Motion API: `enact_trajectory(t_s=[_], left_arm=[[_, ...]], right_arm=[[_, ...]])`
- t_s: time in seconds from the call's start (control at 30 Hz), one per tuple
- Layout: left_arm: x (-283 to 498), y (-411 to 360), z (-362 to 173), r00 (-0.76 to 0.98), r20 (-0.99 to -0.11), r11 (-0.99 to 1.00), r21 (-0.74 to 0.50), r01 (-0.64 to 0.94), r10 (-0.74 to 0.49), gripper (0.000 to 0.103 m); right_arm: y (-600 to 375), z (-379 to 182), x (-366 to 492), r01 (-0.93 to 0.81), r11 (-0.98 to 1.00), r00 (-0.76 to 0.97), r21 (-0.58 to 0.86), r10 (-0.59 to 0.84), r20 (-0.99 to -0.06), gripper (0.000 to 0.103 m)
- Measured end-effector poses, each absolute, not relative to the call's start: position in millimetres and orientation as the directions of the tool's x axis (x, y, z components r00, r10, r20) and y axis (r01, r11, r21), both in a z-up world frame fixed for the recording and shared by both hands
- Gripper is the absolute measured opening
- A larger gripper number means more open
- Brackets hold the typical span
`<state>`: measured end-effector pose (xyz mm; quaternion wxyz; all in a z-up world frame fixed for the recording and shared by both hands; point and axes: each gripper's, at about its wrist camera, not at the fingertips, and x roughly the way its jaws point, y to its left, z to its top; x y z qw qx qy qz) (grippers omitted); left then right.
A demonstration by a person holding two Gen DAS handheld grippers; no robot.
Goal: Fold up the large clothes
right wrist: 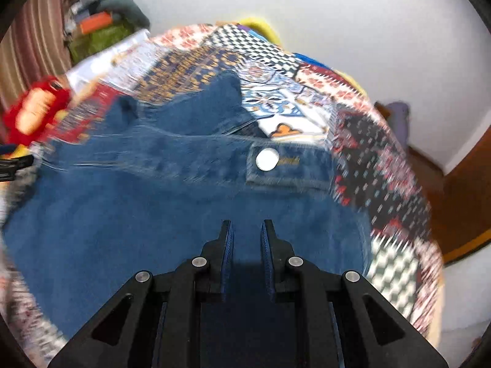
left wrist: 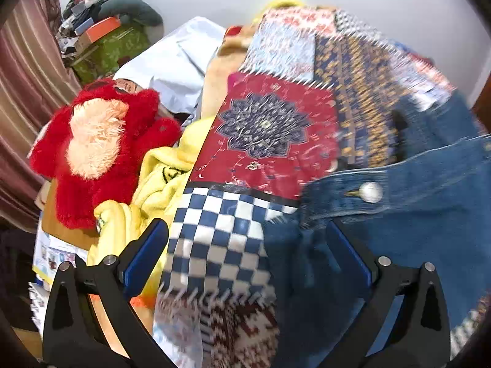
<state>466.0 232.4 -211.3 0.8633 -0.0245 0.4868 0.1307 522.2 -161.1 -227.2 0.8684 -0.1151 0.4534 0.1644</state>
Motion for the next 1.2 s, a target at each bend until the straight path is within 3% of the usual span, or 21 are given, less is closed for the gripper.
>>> enact_trajectory(t_s=[0.17,0.33,0.63,0.77,0.9,1.1,1.2], left_arm=[[435.4,207.3,-180.5,0.555,-0.823,0.985,0.031,-0.170,0.122,0.103],[417.6,160.8,-168.3,0.593,-0.804,0.998,-0.004,-0.067,0.037,0.103],[417.9,104.3,-206.5,0.551,-0.829,0.994,-0.107,0.012,-0.096,0.103],[426.6,97.1,-242.3,0.489,-0.871,0.998,-0.060,-0.005,-0.050,0.103],[423.0,107.4,-257.8,0.481,-0.876,0.997,-0.068,-0.039,-0.041,0.103],[400.2,131.3,-260.6,0.482,-0.876,0.994,-0.035,-0.104,0.020,0.103],[387.9,142.8,-257.9,0.478,-0.874,0.991,0.019,-0.134,0.081,0.103]], right_arm=[[-164.1,-208.9,475.3,-0.427,0.903,0.509,0.051,0.287,-0.812,0.014],[-131.0,-193.9,444.0,-0.523,0.850,0.487,0.065,0.361,-0.795,0.014],[-78.4,-209.0,426.5,-0.603,0.790,0.417,0.111,0.431,-0.800,0.014],[-69.3,-244.6,443.7,-0.611,0.784,0.333,0.113,0.383,-0.861,0.014],[-80.9,-247.8,444.1,-0.629,0.764,0.329,0.144,0.429,-0.842,0.014],[-105.9,-253.1,442.5,-0.558,0.828,0.460,-0.061,0.248,-0.852,0.014],[-126.2,-253.8,443.2,-0.555,0.832,0.432,0.016,0.304,-0.849,0.014]])
